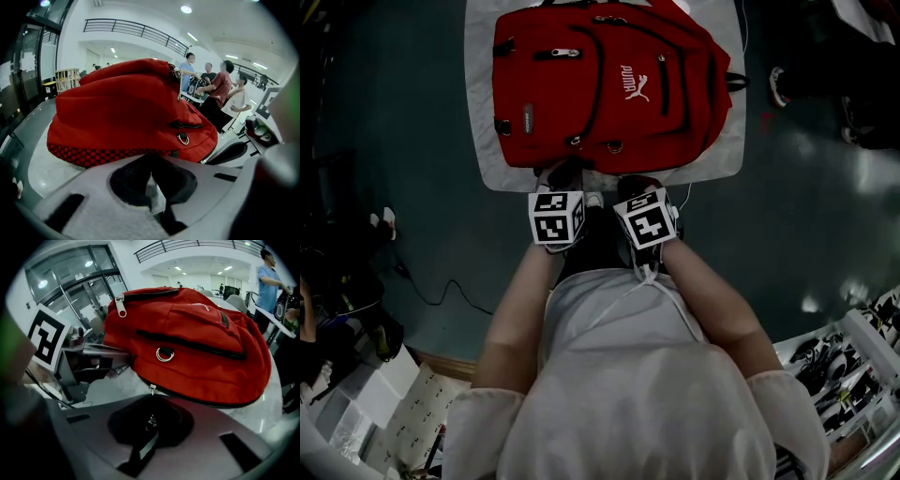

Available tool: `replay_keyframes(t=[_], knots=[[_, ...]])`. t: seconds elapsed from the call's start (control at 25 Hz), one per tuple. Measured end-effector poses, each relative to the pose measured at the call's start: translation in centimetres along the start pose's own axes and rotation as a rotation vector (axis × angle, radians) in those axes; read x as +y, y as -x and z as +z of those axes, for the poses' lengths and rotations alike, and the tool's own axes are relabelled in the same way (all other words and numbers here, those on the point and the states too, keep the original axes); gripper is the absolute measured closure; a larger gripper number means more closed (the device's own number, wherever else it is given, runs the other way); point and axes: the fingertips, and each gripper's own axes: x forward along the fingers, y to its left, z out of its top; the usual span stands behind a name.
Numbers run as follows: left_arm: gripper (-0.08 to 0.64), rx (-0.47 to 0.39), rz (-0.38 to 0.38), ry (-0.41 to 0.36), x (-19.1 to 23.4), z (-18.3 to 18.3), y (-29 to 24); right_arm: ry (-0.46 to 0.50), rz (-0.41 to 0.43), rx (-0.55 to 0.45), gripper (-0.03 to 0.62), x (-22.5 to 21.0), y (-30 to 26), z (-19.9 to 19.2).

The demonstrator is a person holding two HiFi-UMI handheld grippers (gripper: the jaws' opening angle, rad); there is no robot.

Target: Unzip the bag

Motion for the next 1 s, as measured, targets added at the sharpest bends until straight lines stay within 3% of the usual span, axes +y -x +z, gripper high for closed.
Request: replay_keyframes(t=[0.52,1.0], knots=[[0.535,0.010,0.063,-0.031,0.3,-0.1,-0.1,0.095,-0.007,0.038,0.565,-4.1,1.9,-1.4],[0.535,0.008,0.135,-0.080,0.5,0.0,-0.2,0.096,-0.031,0.057,0.565,-8.6,3.9,-3.0]])
